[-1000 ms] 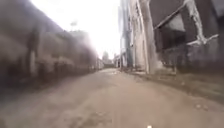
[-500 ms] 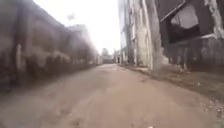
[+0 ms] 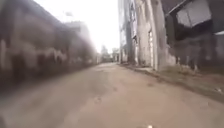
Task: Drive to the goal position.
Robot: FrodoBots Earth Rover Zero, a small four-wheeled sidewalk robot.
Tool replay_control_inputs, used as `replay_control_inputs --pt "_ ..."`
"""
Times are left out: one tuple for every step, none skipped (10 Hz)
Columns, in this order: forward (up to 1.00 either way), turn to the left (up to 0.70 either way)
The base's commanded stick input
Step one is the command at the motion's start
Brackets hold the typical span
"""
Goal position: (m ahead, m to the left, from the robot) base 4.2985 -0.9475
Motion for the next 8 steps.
replay_control_inputs --pt "1.0 0.04" --pt "1.0 0.04" --pt "1.0 0.04" --pt "1.0 0.04" --pt "1.0 0.04" --pt "1.0 0.04" --pt "1.0 0.04" --pt "1.0 0.04"
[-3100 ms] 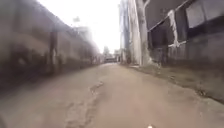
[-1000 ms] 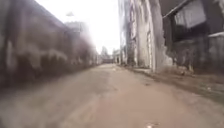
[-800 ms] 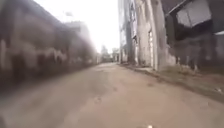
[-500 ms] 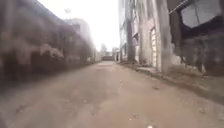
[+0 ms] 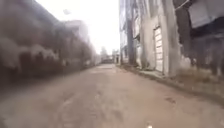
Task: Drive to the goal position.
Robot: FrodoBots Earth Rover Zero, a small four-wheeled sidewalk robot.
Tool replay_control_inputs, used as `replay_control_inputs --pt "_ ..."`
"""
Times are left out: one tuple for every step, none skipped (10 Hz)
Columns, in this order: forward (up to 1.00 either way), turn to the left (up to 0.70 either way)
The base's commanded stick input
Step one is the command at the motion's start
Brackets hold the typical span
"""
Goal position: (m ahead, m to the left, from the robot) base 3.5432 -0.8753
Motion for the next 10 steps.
replay_control_inputs --pt "1.0 0.04" --pt "1.0 0.04" --pt "1.0 0.04" --pt "1.0 0.04" --pt "1.0 0.04" --pt "1.0 0.03" --pt "1.0 0.03" --pt "1.0 0.04" --pt "1.0 0.06" --pt "1.0 0.22"
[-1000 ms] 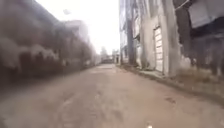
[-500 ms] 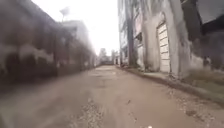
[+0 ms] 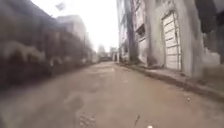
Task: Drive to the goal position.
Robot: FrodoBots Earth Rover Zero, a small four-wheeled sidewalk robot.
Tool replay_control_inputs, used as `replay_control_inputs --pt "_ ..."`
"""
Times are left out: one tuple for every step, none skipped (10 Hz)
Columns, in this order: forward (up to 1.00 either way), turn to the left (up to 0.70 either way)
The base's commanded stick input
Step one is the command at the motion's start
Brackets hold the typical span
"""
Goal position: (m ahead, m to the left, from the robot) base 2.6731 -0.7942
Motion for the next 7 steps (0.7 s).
replay_control_inputs --pt "1.0 0.1" --pt "1.0 0.02" --pt "1.0 0.01" --pt "1.0 0.01" --pt "1.0 0.01" --pt "1.0 0.01" --pt "1.0 0.01"
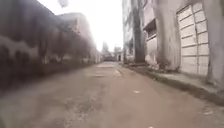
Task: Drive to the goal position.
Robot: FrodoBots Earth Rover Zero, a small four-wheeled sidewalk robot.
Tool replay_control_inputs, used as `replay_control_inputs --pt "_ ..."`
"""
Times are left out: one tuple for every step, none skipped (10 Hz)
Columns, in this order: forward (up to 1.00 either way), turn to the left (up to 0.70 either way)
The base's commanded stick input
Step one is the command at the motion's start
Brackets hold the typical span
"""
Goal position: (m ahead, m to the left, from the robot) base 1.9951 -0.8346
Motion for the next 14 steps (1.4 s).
replay_control_inputs --pt "1.0 0.01" --pt "1.0 0.01" --pt "1.0 0.01" --pt "1.0 0.01" --pt "1.0 0.01" --pt "1.0 0.01" --pt "1.0 0.01" --pt "1.0 0.01" --pt "1.0 0.01" --pt "1.0 0.01" --pt "1.0 0.01" --pt "1.0 0.03" --pt "1.0 0.02" --pt "1.0 0.01"
